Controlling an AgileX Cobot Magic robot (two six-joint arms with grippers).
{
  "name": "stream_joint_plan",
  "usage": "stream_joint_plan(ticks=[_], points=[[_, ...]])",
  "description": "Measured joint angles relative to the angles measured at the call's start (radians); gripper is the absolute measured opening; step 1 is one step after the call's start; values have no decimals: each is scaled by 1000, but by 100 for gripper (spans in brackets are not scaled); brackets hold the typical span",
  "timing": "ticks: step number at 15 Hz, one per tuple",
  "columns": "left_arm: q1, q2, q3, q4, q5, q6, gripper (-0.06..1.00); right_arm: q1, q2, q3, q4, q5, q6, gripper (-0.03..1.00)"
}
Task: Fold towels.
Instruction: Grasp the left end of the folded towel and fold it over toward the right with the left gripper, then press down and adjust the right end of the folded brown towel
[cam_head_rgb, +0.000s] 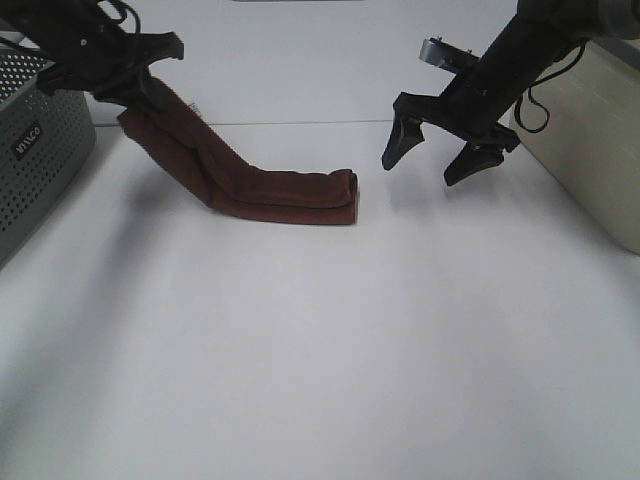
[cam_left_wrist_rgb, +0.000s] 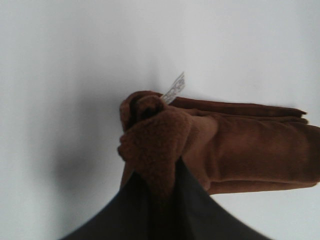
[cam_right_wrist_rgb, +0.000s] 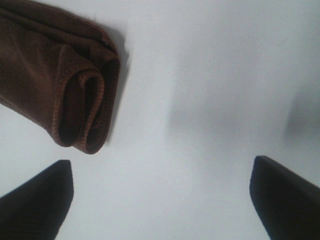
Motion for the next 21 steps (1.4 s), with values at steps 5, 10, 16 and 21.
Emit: stream_joint_plan(ticks=[5,10,16,21], points=[[-177,11,-37,-70,-95,-12,7,0,-13,0,-1,28,0,89],[-256,131,-39,-164,-142,-134,16,0,-13,0,-2,64,0,89],[-259,140,-39,-307,-200,-180,64,0,-14,0,45,102,-4,89],[-203,72,-39,-221,-264,-133,66,5,-24,0,333,139,-135,89]])
